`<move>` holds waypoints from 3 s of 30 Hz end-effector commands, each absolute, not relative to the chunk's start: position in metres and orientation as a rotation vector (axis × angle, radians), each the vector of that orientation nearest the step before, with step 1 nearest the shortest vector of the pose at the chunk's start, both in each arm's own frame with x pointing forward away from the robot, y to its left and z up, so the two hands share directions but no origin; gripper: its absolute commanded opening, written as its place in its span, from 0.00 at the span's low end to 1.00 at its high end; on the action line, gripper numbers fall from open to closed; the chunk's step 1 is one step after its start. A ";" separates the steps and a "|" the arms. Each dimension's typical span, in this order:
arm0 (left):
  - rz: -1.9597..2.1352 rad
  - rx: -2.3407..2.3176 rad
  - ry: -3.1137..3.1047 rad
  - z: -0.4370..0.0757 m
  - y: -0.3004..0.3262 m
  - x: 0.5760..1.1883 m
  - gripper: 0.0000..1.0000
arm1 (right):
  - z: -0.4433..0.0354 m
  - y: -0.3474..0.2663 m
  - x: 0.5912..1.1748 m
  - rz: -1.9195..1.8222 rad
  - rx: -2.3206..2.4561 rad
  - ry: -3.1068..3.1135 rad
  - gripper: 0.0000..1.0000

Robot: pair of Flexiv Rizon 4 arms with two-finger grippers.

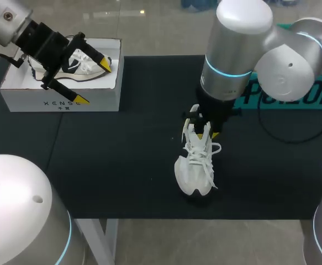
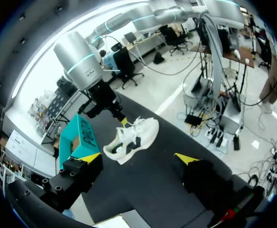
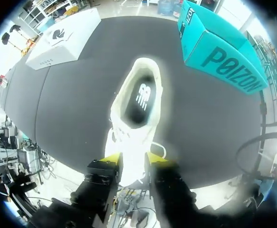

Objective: Take the shoe out of the shoebox, open the shoe tongue, remove and reinsert the insole, then place the shoe into the shoebox

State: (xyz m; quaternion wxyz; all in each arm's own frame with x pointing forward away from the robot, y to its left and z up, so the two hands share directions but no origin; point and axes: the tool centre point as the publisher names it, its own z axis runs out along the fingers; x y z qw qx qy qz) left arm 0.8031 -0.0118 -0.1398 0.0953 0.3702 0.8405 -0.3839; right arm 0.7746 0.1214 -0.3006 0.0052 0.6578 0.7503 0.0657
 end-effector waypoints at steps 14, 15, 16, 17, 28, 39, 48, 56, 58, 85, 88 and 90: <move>-1.132 1.099 2.495 -0.139 -0.012 0.803 1.00 | -0.331 0.128 0.808 0.190 2.083 2.363 0.00; -1.132 1.099 2.495 -0.139 -0.012 0.803 1.00 | -0.329 0.128 0.806 0.192 2.073 2.363 0.00; -1.132 1.099 2.495 -0.139 -0.012 0.803 1.00 | -0.328 0.128 0.806 0.190 2.068 2.364 0.00; -1.132 1.099 2.495 -0.139 -0.012 0.803 1.00 | -0.327 0.127 0.805 0.190 2.066 2.365 0.00; -1.132 1.099 2.495 -0.139 -0.012 0.803 1.00 | -0.312 0.121 0.812 0.199 1.867 2.471 0.00; -1.132 1.099 2.495 -0.139 -0.012 0.803 1.00 | -0.308 0.120 0.813 0.255 1.846 2.432 1.00; -1.132 1.099 2.495 -0.139 -0.012 0.803 1.00 | -0.308 0.120 0.813 0.255 1.846 2.432 1.00; -1.132 1.099 2.495 -0.139 -0.012 0.803 1.00 | -0.306 0.122 0.812 0.221 1.685 2.442 1.00; -1.132 1.099 2.495 -0.139 -0.012 0.803 1.00 | -0.306 0.122 0.810 0.262 1.521 2.530 1.00; -1.132 1.099 2.495 -0.139 -0.012 0.803 1.00 | -0.300 0.099 0.811 0.393 1.088 2.778 1.00; -1.132 1.099 2.495 -0.139 -0.012 0.803 1.00 | -0.300 0.099 0.811 0.393 1.088 2.778 1.00; -1.132 1.099 2.495 -0.139 -0.012 0.803 1.00 | -0.300 0.099 0.811 0.393 1.088 2.778 1.00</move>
